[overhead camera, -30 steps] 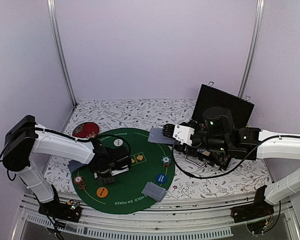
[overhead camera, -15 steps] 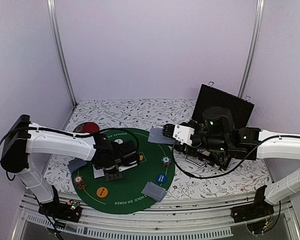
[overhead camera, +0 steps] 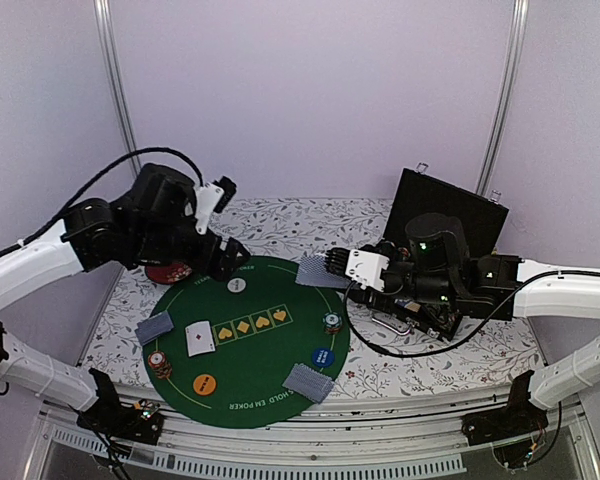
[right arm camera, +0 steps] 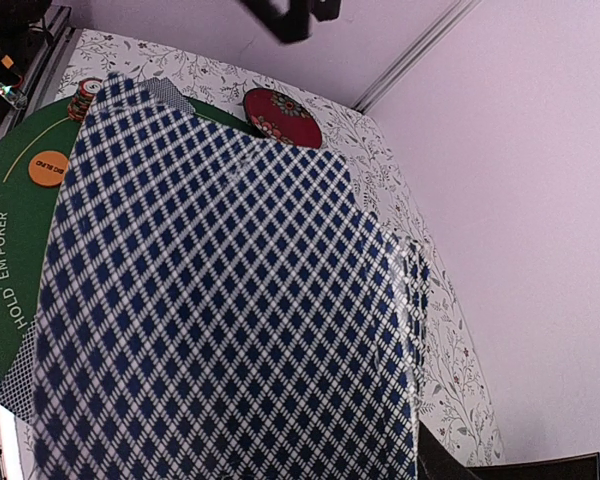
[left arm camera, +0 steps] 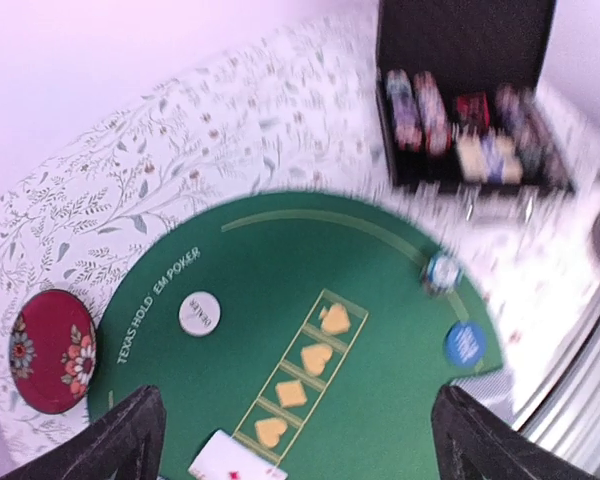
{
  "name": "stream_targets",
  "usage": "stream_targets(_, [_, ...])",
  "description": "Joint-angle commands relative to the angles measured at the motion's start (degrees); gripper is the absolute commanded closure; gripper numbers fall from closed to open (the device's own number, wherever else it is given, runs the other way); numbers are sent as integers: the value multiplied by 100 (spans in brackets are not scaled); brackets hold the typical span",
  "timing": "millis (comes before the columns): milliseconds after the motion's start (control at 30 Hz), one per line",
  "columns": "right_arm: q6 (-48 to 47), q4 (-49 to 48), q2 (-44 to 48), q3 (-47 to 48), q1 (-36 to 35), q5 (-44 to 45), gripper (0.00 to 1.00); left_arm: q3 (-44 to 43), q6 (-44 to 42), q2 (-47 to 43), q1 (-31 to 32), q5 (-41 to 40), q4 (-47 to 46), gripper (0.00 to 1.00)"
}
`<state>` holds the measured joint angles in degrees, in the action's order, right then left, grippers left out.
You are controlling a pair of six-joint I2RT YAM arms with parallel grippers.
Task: Distribute texas hold em gaming equipment
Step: Pick up the poker card from the face-down deck piles.
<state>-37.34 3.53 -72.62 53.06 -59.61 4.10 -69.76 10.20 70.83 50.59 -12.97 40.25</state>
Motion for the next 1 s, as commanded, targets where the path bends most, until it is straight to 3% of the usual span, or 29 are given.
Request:
stream_targets(0, [-1,-24,100,26,16,-53,54,73,1501,-463,-573,1469,-1133,5])
stream_targets(100, [-1,-28,73,44,12,-53,54,722,2647,-696,-751,3190,-2743,7])
stream_targets(167, [7,-32,64,63,12,-66,54,1021,3371,-561,-759,3786,-3478,11])
stream_targets(300, [8,-33,64,63,13,-85,54,1041,3817,-53,-676,4122,-3694,14])
stream_targets(467, [25,-25,88,32,12,-85,54,1066,3890,318,-442,4511,-4318,6])
stream_targets(533, [25,-16,82,24,12,-85,54,925,3786,447,-382,4515,-4205,11])
stream_targets(700, [17,-31,84,14,11,-76,54,870,3737,665,-314,4742,-4183,40])
stream_targets(967, [15,-23,81,17,11,-59,54,821,3661,755,-202,4841,-4174,57])
